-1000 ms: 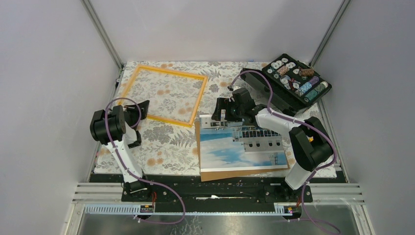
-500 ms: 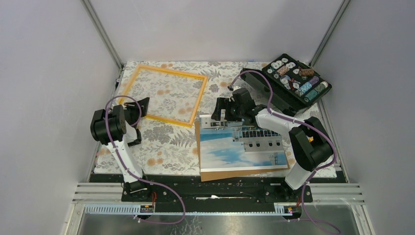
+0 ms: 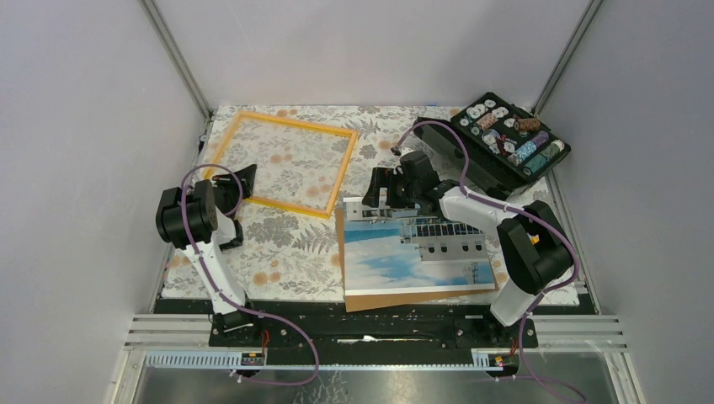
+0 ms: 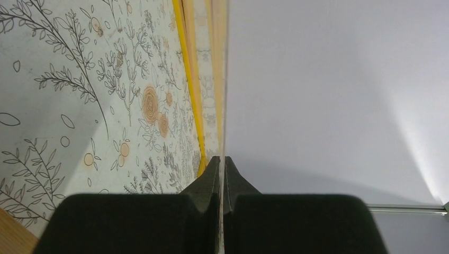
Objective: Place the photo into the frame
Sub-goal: Adjust the photo frame item on the photo frame.
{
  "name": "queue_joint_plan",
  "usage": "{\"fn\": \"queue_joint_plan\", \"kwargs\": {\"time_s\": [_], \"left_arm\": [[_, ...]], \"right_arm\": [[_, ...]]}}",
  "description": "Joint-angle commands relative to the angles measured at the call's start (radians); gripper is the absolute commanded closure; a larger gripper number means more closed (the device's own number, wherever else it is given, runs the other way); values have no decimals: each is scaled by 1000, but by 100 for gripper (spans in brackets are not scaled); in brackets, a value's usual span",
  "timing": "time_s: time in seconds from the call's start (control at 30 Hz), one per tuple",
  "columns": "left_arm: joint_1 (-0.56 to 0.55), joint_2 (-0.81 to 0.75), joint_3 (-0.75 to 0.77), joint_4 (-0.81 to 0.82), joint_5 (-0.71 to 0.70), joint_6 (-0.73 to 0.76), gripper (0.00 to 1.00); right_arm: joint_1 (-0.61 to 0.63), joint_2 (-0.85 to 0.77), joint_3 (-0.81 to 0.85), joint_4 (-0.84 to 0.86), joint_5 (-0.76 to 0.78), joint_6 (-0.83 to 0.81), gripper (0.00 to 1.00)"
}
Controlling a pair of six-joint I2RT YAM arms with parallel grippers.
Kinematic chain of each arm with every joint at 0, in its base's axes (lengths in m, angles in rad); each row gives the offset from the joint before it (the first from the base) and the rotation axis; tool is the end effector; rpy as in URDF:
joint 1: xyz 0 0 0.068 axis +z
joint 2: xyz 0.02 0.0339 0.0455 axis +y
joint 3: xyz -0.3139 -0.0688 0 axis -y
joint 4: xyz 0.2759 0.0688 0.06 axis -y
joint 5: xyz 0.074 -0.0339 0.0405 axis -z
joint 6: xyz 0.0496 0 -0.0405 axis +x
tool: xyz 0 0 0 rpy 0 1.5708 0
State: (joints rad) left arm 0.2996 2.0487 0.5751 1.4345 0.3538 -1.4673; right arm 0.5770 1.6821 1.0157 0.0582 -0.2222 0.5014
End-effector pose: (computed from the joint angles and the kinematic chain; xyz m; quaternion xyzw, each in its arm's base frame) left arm 0.3598 0.0932 0.1187 -0.4710 0.5445 -0.4820 0.4994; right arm 0.3370 0.2324 0.2321 -0.0846 0.8784 0.3206 0.3443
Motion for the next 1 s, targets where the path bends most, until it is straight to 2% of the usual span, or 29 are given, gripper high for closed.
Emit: {"fn": "queue_joint_plan", "kwargs": {"time_s": [0.0, 0.63, 0.97], "left_arm": [[-6, -18, 28, 179, -6, -26, 100], [-22, 77, 90, 181, -39, -154, 100], [-24, 78, 113, 179, -21, -193, 100]], "right_arm": [[1, -3, -9, 31, -15, 4, 0], [0, -3, -14, 41, -20, 10, 0], [1, -4, -17, 45, -20, 12, 0]]}}
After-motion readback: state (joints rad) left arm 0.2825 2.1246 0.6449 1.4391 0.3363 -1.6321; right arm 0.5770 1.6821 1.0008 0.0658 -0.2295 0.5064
